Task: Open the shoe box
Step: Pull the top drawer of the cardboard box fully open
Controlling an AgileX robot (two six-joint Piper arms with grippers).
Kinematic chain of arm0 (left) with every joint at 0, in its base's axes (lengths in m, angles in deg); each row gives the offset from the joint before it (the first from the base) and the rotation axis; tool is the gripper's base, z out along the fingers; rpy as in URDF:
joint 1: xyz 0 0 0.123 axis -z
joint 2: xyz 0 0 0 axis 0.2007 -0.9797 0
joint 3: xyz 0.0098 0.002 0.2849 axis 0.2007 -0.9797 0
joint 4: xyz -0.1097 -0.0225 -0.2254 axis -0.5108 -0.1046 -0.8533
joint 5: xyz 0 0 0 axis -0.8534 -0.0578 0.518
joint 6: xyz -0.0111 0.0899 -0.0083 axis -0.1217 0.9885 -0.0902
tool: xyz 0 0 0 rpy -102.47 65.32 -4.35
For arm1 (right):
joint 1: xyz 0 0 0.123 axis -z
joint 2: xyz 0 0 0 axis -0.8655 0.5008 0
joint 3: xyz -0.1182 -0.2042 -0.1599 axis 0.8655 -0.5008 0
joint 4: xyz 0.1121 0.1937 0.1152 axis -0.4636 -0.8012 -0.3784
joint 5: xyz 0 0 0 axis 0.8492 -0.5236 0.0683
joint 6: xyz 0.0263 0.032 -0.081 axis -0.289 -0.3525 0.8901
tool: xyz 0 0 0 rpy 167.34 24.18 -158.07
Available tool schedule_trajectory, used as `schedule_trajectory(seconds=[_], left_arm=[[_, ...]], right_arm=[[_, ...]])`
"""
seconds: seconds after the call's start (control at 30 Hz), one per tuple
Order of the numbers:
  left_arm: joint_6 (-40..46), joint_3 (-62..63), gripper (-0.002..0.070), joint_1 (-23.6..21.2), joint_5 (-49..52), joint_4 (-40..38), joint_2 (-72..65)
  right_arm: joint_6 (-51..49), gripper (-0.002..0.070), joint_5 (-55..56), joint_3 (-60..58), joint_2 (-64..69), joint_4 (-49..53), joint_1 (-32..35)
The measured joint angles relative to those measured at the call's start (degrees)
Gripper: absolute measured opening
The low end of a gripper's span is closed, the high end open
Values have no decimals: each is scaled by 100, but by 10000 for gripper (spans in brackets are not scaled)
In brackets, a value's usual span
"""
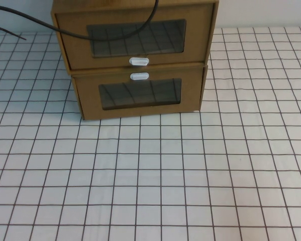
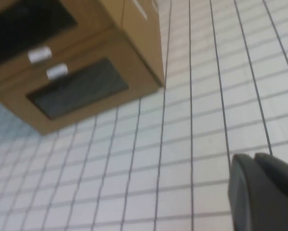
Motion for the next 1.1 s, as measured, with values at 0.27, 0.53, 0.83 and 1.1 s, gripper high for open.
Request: schedule_trajectory(seconds=[0.27,0.53,0.83,1.1], left_arm=[[0,0,-2,0,21,0,0],[0,9,-2,0,34,0,0],[-49,9,-2,0,34,0,0],[-88,9,-2,0,44,0,0]], right_arm=[[1180,-13,-1460,1681,2424,300,0],[2268,-13,-1640,3160,4435,-106,-377],[1600,-13,-1446,5208,6576,1493,-2707],[171,-13,-1383,6463,8075,5295,-4683]])
